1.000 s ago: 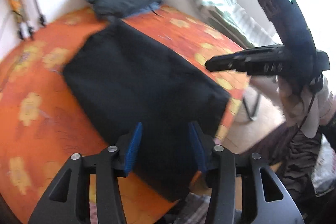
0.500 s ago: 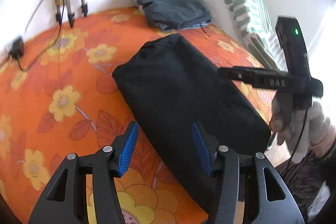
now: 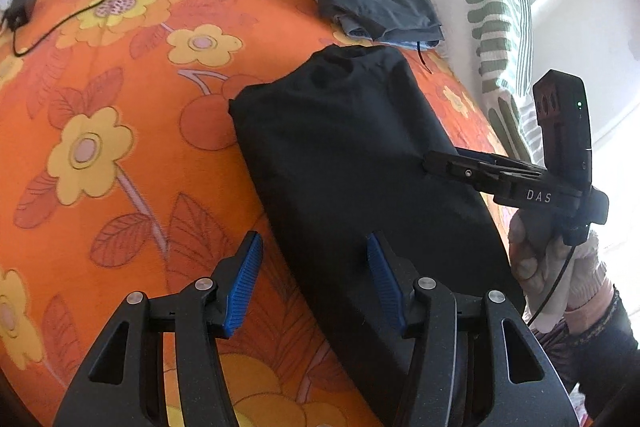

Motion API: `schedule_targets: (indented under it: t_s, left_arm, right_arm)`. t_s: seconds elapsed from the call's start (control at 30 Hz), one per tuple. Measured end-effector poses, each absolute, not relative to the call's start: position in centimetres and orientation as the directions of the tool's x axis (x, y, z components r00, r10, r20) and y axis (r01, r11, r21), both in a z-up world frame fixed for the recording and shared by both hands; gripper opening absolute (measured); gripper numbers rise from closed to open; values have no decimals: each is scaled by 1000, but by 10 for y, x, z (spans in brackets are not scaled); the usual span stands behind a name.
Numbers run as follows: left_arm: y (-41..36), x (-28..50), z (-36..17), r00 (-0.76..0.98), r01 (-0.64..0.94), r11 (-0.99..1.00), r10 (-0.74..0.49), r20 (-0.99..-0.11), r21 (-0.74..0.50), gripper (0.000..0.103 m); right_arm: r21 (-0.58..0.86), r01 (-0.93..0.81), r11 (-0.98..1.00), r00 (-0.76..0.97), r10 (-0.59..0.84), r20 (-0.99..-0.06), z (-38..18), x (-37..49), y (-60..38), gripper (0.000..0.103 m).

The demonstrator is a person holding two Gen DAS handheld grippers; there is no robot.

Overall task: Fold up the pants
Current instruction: 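Open the left tool and release the folded trouser bundle, then grasp the folded black bundle with the right tool while the left tool grips it too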

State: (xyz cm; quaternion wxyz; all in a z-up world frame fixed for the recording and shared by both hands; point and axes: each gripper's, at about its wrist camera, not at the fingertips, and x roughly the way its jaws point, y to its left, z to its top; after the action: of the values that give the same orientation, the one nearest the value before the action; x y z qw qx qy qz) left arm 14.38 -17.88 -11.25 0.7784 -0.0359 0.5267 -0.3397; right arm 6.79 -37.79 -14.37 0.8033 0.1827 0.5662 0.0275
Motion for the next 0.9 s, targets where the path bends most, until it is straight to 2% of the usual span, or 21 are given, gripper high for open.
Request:
schedule_targets:
  t_s: [0.1,0.17,0.3,0.37,0.43,0.47,0.53,0.6,0.7,0.9]
  left_arm:
    - [-184,143,-112,223,508,761,-568,-792,-403,54]
    - [-185,143,-112,219,508,758,-574,-789,-409,54]
    - [-188,143,-112,225,515,752,-582,-781,-412,54]
    - [-191,143,-113,229,522,749,-583,-779,-407,54]
    - [-194,144,-113,226,525,742,-593,-773,-417,54]
    - [-194,144,-113,224,521,743,-595,-772,-421,54]
    - [-194,147,-113,230,505,750,-594,-771,-427,43]
    - [-192,149,-113,241,487,759,-592,-769,-432,29]
    - [-190,150,-112,257,481,765,-590,-765,-428,20]
    - [-196,139,-102,317,529,771,-567,-760,-355,11]
  right_arm:
    - [324,153,934,360,253,-898,-144,68,-377,87]
    - [321,142,936,364,252,-897,-144,66,-376,83]
    - [344,113,932,374,280,-884,-142,63,-372,66]
    - [332,114,936,382,267,-885,-142,62,-370,63]
    - [340,115,933,386,273,-881,-142,62,-368,42]
    - [368,124,921,379,299,-876,-144,62,-368,41]
    - [375,144,916,390,296,-872,-144,62,-368,36]
    - [378,147,914,392,297,-871,-144,62,-365,29]
    - [376,157,913,405,287,-868,-140,60,-362,22]
    - [342,139,929,420,257,-871,-132,59,-354,16]
